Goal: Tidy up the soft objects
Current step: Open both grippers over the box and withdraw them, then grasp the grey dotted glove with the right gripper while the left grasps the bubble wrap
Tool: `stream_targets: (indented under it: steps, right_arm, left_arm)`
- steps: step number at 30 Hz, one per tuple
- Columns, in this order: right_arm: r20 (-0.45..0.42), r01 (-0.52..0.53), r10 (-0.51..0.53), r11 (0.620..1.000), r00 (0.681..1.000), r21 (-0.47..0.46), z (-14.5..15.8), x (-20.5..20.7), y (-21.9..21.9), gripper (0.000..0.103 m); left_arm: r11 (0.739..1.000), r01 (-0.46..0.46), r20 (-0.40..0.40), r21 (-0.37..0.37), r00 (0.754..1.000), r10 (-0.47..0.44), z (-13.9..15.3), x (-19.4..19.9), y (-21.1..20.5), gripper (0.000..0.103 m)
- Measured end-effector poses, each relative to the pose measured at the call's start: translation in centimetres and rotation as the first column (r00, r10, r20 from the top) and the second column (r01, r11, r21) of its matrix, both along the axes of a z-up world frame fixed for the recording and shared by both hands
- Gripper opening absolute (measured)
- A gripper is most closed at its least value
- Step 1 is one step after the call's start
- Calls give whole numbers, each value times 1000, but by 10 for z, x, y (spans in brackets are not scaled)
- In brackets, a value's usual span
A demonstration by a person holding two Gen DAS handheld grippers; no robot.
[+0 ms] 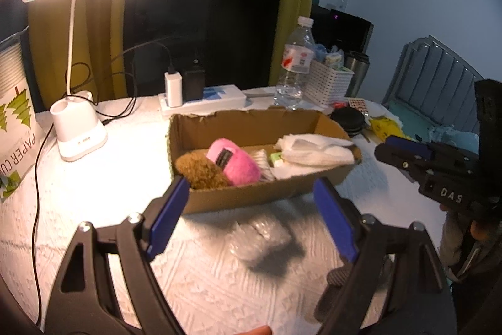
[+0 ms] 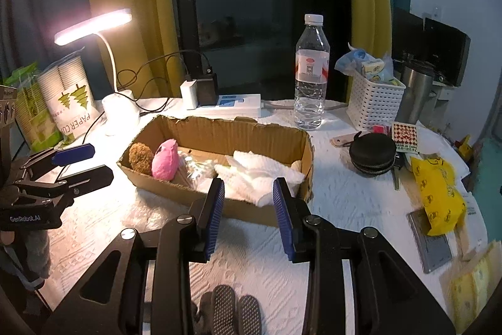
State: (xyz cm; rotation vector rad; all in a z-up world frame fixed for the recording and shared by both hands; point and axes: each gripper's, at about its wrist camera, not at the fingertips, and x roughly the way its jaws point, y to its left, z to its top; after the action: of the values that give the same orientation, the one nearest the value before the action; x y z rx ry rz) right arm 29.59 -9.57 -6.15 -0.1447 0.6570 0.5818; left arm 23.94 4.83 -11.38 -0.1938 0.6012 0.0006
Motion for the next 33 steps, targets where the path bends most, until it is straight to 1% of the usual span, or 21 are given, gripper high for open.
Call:
stream_targets:
  steps: [9,15,25,26,28,31,33]
  right_arm:
    - [-19,6,-6,1000,1000,-1,-8,-30,-7,36]
    - [-53,12,-12,1000,999,-2,-23,-47,-16,40]
    - [-83,9,-10,1000,996,-9,-44,-69,-22,42]
    - [-89,9,-10,1000,996,-9,-47,-71,-23,43]
    - [-99,9,-9,1000,995,-7,-52,-73,-23,51]
    - [-109,5,-6,1000,994,-14,-59,-77,-23,58]
    - [-116,-4,1,1000,993,-23,-64,-77,-22,59]
  left_arm:
    - [999,31,-8,-9,999,-31,-8,-22,-17,83]
    - [999,50,-12,-12,999,-50,-14,-34,-28,83]
    - [997,81,-38,-8,996,-81,-28,-49,-44,83]
    - [997,82,-42,-8,996,-83,-30,-49,-45,83]
    - [996,87,-51,-8,995,-87,-33,-50,-47,83]
    - [996,90,-62,-8,994,-90,-38,-52,-49,83]
    - [996,91,-69,-5,993,-92,-40,-52,-49,84]
